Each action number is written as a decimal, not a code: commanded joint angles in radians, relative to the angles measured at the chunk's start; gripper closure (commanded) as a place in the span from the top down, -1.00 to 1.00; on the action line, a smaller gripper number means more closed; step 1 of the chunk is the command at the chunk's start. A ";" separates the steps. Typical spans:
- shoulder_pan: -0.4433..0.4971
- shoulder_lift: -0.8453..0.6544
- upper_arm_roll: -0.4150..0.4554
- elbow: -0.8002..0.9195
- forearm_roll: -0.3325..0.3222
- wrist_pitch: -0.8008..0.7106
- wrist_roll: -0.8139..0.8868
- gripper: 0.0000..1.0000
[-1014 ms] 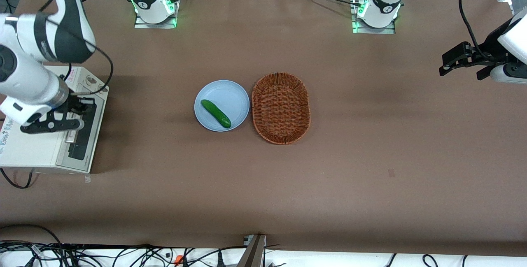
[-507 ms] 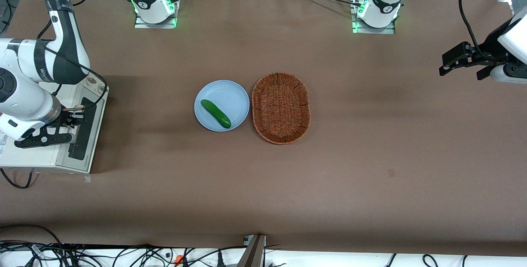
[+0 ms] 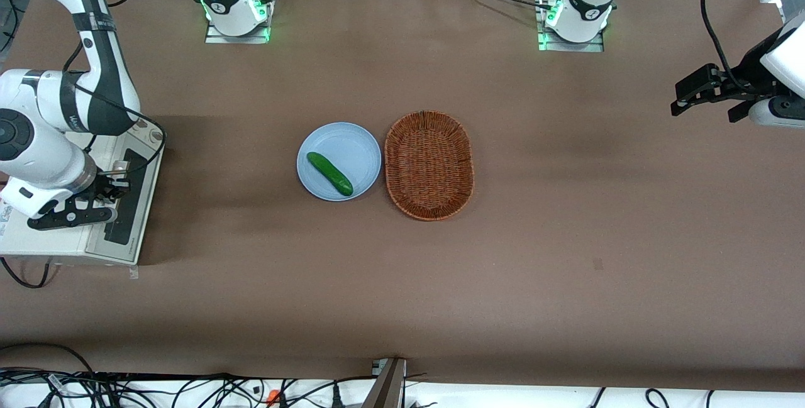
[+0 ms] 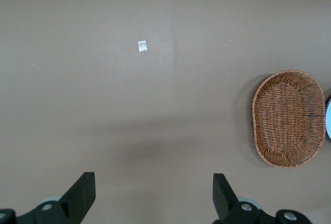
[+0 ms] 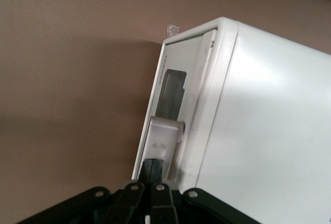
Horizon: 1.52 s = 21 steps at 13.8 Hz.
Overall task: Open oven door with right arm only
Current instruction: 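Pull the handle with the right gripper, swinging the glass door down open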
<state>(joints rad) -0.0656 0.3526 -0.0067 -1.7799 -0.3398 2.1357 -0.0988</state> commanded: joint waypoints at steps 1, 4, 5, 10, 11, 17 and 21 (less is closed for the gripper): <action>-0.006 0.055 0.004 -0.016 -0.002 0.075 0.054 -1.00; 0.030 0.085 0.025 -0.009 0.002 0.078 0.196 -1.00; 0.041 0.095 0.039 -0.007 0.002 0.078 0.259 -1.00; 0.098 0.186 0.083 0.016 0.002 0.131 0.508 -1.00; 0.102 0.193 0.091 0.026 0.002 0.130 0.536 -1.00; 0.118 0.243 0.203 0.191 0.133 0.066 0.768 0.60; 0.093 0.088 0.217 0.185 0.140 -0.094 0.639 1.00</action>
<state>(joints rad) 0.0549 0.5343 0.1915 -1.5776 -0.2248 2.1265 0.6074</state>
